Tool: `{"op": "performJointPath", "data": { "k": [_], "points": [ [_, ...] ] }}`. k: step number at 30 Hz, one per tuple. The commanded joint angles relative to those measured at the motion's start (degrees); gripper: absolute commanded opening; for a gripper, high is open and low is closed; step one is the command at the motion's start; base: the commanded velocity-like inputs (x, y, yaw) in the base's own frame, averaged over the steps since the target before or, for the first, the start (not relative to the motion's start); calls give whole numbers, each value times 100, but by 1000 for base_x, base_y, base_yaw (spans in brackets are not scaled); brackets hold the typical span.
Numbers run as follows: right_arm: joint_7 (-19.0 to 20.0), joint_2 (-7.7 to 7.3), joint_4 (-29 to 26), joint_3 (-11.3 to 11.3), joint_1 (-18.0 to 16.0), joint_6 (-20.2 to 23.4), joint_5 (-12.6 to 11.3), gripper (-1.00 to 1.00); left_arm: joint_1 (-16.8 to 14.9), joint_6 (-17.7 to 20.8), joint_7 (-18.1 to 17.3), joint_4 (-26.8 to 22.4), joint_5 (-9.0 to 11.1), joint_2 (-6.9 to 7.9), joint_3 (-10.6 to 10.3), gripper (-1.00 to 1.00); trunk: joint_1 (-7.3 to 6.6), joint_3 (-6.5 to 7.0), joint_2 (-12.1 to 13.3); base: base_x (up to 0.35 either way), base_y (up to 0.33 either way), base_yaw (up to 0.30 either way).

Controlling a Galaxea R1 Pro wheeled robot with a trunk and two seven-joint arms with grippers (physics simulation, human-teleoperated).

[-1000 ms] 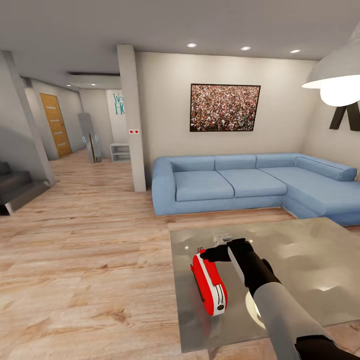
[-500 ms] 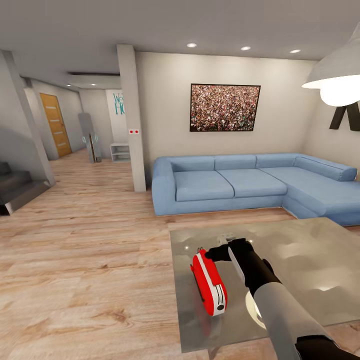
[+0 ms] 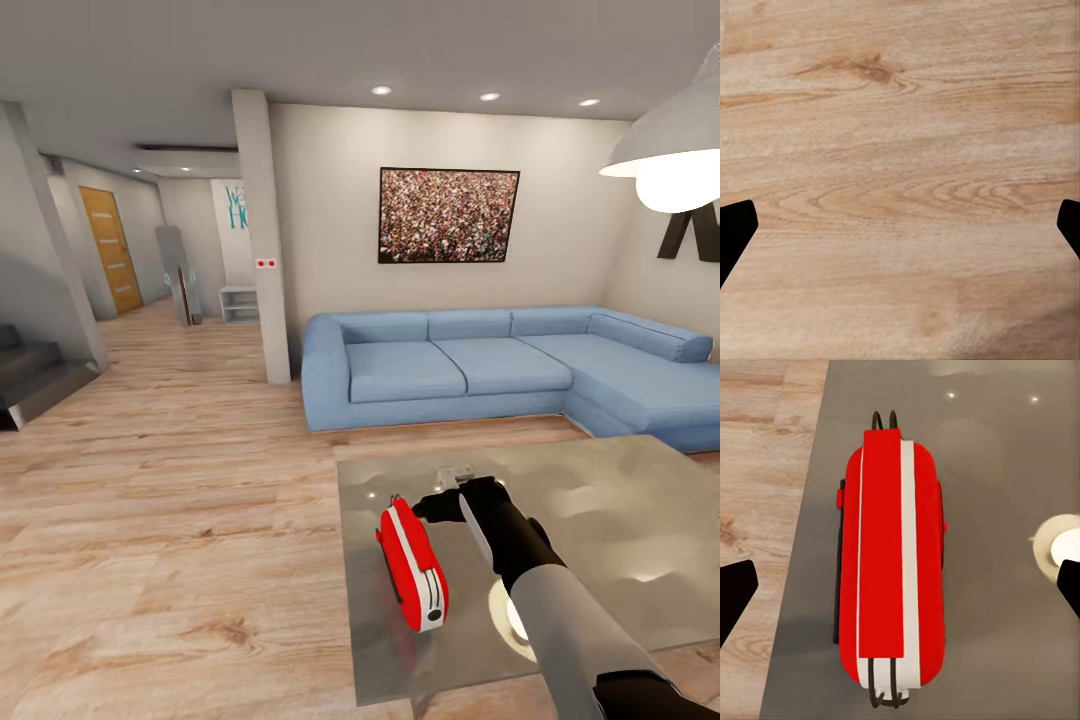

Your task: Turn on the radio receiver that's on the table in the living room.

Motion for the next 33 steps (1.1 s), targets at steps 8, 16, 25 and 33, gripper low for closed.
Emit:
{"op": "performJointPath", "data": {
  "k": [8, 16, 25, 33],
  "points": [
    [30, -1, 0, 25, 0, 4, 0, 100, 0, 0, 0, 0, 0, 0, 0, 100, 0, 0, 0, 0, -4, 0],
    [233, 6, 6, 81, 0, 8, -8, 100, 3, 0, 0, 0, 0, -6, 0, 100, 0, 0, 0, 0, 0, 0],
    [346, 8, 8, 95, 0, 19, -9, 100, 2, 0, 0, 0, 0, -8, 0, 100, 0, 0, 0, 0, 0, 0],
    [269, 3, 14, 77, 0, 50, -4, 100, 1, 0, 0, 0, -2, -4, 0, 100, 0, 0, 0, 0, 0, 0]
  ]
}}
